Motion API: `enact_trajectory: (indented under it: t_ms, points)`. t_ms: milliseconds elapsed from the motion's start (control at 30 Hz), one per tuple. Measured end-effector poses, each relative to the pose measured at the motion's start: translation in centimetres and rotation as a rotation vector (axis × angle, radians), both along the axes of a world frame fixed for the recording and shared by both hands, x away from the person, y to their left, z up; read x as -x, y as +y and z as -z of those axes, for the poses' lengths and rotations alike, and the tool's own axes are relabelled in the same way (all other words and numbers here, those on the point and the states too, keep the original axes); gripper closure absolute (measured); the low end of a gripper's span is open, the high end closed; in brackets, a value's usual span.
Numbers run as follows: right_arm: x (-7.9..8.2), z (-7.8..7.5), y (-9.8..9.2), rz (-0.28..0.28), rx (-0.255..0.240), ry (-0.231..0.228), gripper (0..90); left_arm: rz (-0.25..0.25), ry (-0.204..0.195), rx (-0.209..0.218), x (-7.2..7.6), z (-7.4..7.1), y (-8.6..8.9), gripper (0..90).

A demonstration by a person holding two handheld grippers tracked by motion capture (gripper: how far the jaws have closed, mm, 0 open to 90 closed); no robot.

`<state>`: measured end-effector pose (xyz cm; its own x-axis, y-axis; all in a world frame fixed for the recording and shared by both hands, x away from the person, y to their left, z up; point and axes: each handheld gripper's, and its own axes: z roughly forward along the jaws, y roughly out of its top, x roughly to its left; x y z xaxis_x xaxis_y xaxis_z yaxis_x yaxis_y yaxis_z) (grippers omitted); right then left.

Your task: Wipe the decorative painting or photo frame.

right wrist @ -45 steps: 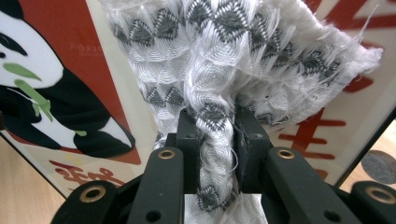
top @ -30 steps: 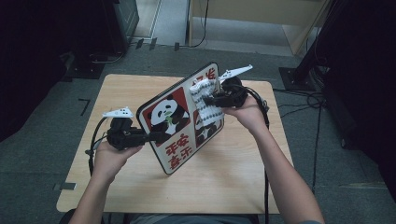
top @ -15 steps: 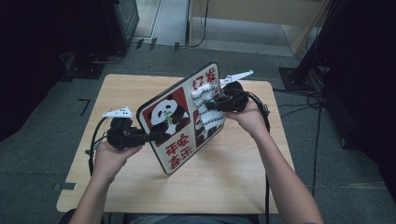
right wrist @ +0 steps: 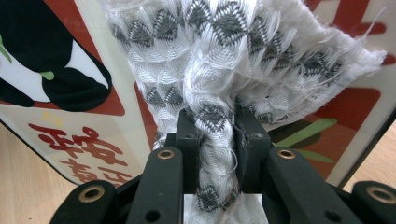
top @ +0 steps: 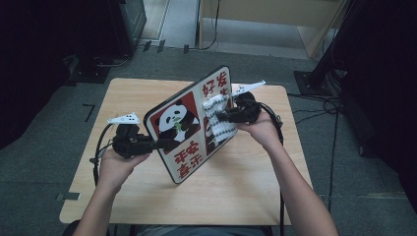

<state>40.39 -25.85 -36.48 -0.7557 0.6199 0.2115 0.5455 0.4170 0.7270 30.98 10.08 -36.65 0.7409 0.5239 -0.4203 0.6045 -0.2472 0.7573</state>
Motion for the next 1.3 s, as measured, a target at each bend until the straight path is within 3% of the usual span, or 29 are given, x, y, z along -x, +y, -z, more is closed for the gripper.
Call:
enact_trajectory:
  t_ms: [1300]
  points:
    - [0.8,4.6,-0.7,0.015,0.015,0.067,75.4,0.002,-0.006,0.0,0.0,0.0,0.0,74.5]
